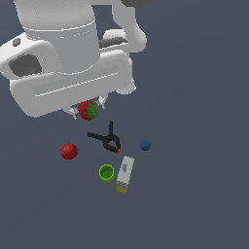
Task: Pick up a designated object from a clutter of objects.
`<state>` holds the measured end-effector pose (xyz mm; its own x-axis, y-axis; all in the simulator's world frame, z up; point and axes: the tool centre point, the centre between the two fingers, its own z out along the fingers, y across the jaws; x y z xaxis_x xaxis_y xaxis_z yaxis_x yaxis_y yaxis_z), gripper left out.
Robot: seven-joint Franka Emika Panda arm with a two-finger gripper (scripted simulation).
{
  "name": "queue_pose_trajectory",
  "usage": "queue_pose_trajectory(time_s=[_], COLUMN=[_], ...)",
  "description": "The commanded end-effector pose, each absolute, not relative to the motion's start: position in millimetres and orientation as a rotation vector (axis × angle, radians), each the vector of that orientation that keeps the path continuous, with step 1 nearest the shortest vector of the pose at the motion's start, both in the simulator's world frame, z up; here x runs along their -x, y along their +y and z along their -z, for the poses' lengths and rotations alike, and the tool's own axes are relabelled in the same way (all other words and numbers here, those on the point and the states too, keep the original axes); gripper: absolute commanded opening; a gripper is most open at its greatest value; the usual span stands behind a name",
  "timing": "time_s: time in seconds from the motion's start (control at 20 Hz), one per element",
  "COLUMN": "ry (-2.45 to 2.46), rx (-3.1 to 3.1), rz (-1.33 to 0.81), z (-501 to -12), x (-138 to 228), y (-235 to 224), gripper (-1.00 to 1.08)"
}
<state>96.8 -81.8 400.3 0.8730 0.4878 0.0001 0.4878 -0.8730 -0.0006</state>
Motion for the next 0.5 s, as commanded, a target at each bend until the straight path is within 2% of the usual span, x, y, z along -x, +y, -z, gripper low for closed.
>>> queue_pose_trajectory(time_s=[0.0, 0.45], ry=[-0.792, -0.792], rx=[3.040, 3.040], rz=[0.000, 0.000], z=[-410, -430], x=[-103, -118], y=[-86, -95], gripper=[-1.00, -1.00])
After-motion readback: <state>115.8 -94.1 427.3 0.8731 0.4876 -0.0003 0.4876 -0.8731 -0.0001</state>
